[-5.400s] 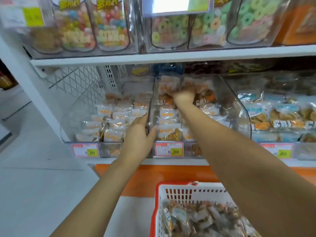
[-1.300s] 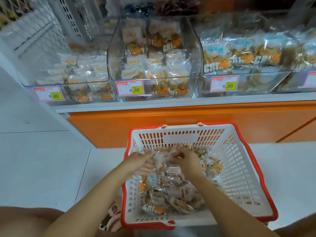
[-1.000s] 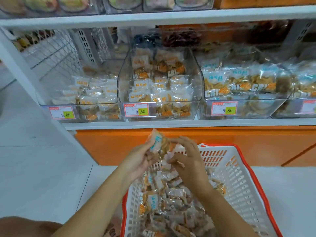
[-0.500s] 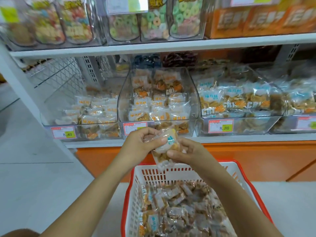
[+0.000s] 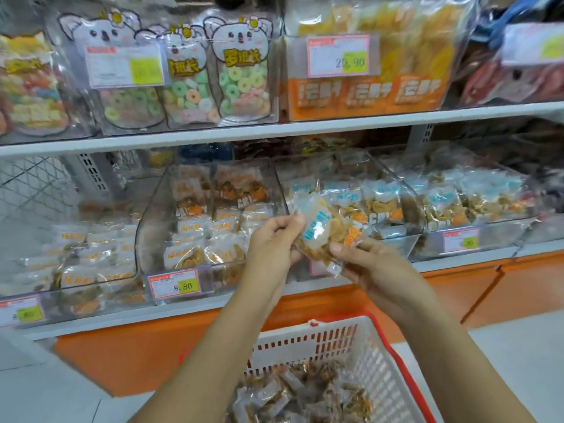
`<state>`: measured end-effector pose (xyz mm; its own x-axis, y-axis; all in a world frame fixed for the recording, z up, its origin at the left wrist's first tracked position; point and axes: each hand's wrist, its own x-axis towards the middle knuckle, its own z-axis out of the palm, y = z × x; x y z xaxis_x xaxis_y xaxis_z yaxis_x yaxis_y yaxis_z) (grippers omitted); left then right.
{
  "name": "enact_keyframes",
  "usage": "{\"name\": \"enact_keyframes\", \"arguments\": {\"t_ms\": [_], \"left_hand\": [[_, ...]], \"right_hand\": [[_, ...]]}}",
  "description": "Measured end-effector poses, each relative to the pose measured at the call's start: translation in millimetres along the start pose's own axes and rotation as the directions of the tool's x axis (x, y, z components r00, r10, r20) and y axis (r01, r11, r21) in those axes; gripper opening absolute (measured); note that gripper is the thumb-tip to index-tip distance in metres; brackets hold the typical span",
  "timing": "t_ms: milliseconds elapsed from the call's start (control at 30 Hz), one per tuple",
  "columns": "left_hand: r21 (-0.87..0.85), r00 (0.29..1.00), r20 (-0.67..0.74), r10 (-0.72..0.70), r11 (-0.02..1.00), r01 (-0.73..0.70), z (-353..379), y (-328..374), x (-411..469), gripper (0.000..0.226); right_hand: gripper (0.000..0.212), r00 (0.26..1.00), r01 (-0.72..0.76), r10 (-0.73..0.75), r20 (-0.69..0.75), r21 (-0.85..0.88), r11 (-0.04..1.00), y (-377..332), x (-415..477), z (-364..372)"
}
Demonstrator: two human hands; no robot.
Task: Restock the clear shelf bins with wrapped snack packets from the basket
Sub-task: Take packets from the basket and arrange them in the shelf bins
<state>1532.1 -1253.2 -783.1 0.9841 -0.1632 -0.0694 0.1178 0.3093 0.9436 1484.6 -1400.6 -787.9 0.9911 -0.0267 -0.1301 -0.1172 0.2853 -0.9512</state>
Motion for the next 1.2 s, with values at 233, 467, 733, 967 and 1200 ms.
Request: {"name": "enact_keyframes", "arguments": {"t_ms": [233, 467, 733, 967, 1200], "left_hand": [[0.193, 0.997, 0.057, -0.06, 0.98, 0.048, 33.6, 0.5, 41.5, 0.003], [0.438, 0.996, 0.072, 0.051, 0.896, -0.077, 53.1, 14.9, 85.3, 0.009], [0.82, 0.886, 0.369, 0.28, 0.351, -0.452, 68.2, 21.3, 116.8, 0.005], [0.835, 0.819, 0.547, 0.175, -0.04, -0.549, 94.0, -3.2, 124.7, 0.006], [0.859, 0.828, 0.48, 0.289, 0.034, -0.51, 68.6, -15.6, 118.1, 0.022]], "right_hand": [[0.022, 0.996, 0.009, -0.028, -0.08, -0.222, 0.975, -44.1, 22.7, -53.4], [0.018, 0.993, 0.038, -0.082, -0.079, -0.457, 0.889, -62.4, 55.2, -88.6], [0.02, 0.963, -0.016, -0.215, -0.159, -0.837, 0.548, -55.0, 67.2, -119.0], [0.018, 0.963, 0.022, -0.266, -0.041, -0.973, 0.231, -29.3, 63.0, -121.7], [0.031, 0.942, 0.088, -0.334, -0.021, -0.948, 0.307, -22.6, 40.4, -108.7]]}}
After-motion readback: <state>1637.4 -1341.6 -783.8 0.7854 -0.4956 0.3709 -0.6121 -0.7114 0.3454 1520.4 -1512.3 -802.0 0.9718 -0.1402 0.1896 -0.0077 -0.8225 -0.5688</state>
